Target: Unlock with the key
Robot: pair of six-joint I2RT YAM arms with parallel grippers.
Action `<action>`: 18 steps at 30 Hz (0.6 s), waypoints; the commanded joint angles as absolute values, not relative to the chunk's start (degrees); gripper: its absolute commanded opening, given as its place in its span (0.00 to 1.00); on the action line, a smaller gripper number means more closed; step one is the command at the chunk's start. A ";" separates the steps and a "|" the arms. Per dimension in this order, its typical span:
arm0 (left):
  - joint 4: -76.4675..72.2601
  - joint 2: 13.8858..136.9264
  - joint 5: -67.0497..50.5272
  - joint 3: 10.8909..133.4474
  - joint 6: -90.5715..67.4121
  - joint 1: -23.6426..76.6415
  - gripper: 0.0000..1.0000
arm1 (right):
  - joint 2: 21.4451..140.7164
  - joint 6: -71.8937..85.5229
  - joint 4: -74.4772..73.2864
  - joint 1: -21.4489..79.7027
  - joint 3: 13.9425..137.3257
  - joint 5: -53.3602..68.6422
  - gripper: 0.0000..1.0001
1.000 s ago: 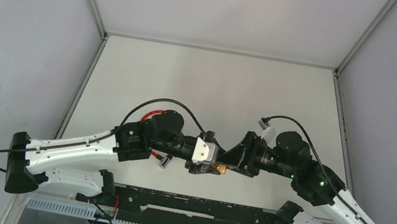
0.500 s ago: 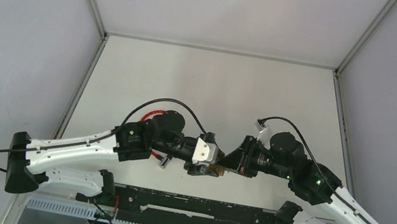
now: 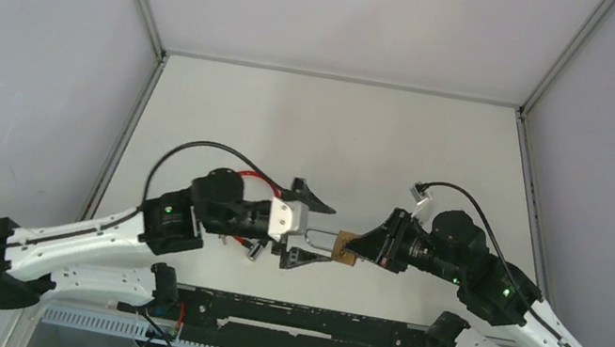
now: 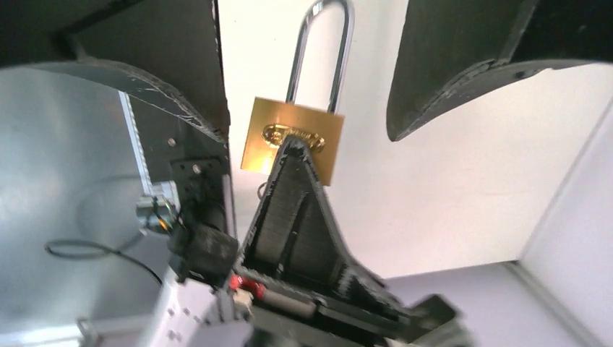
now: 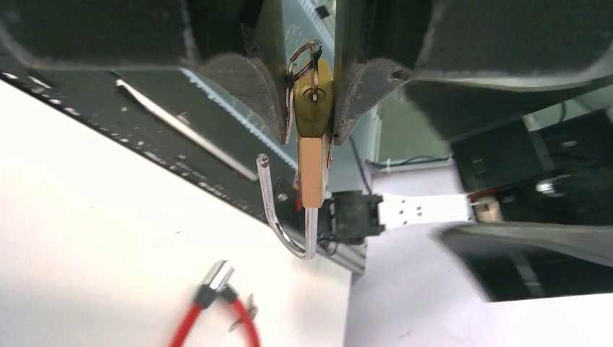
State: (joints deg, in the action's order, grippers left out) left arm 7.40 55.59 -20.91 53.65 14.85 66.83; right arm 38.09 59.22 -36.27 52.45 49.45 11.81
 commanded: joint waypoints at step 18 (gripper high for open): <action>41.51 52.94 28.95 76.14 -46.49 58.10 0.88 | 36.19 39.63 -21.35 39.56 50.97 8.10 0.00</action>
State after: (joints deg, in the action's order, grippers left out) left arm 31.24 51.53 23.77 67.46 -28.08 60.51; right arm 36.16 45.39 -34.68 40.82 49.45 8.38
